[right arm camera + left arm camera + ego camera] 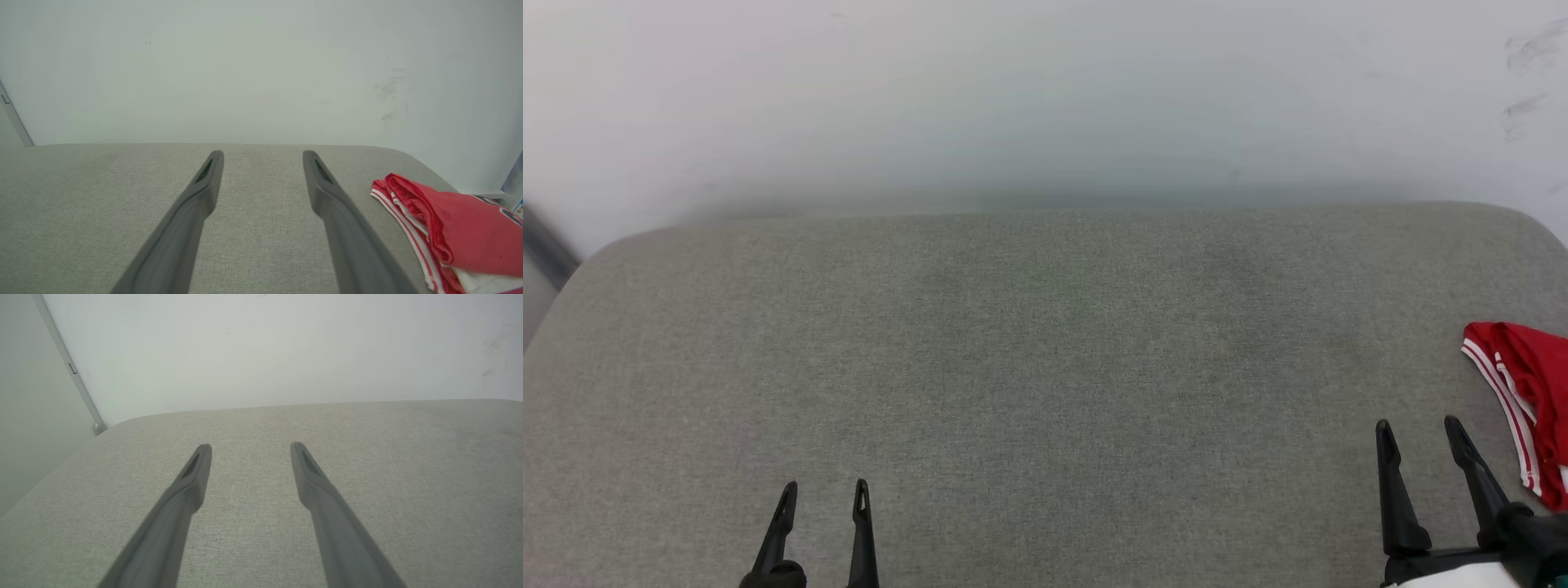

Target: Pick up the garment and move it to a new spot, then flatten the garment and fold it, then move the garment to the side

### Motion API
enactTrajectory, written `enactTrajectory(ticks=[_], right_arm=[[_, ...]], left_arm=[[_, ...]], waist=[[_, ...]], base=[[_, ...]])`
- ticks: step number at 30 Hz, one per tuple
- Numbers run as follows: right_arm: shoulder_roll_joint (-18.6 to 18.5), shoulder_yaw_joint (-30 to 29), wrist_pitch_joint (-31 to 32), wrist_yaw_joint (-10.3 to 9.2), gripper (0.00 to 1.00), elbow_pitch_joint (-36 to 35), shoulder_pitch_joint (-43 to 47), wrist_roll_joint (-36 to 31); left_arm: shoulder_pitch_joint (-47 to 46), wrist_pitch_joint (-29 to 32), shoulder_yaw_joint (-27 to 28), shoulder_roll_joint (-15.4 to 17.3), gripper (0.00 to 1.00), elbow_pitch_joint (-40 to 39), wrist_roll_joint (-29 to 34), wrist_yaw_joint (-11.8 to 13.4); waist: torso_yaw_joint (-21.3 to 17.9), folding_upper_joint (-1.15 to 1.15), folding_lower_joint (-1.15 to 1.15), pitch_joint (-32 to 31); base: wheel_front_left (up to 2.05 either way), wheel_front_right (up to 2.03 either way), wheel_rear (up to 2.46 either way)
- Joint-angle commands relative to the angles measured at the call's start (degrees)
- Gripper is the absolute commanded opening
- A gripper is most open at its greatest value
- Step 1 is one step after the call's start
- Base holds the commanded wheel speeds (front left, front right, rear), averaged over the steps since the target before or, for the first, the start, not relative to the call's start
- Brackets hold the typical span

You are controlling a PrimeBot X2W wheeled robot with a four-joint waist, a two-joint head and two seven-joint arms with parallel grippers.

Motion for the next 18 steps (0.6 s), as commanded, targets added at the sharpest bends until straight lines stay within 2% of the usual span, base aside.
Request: enactTrajectory(ticks=[1,14,15,18], right_arm=[[0.2,-0.2,-0.1,-0.05,1.0,-0.5,1.0,0.3],[0.3,1.3,-0.1,-0.05,1.0,-0.2,2.4,1.5],[0.0,1.2,0.0,0.0,0.0,-0.3,2.5,1.3],[0.0,1.3,0.0,0.01,0.0,0.6,2.5,1.4]], left_arm=[[0.5,-0.1,0.1,0.0,1.0,0.2,0.2,-0.2],[0.3,-0.1,1.7,-0.2,1.0,0.3,0.4,-1.2],[0.3,0.0,1.7,-0.2,0.0,0.4,0.0,-1.1],[0.4,0.0,1.7,-0.3,0.0,1.2,-0.2,-1.1]], waist=[[0.1,0.0,0.01,-0.2],[0.0,0.0,0.01,-0.7],[0.0,0.0,0.01,-0.7],[0.0,0.0,0.01,-0.7]], base=[[0.0,0.0,0.0],[0.0,0.0,0.0],[0.0,0.0,0.0],[0.0,0.0,0.0]])
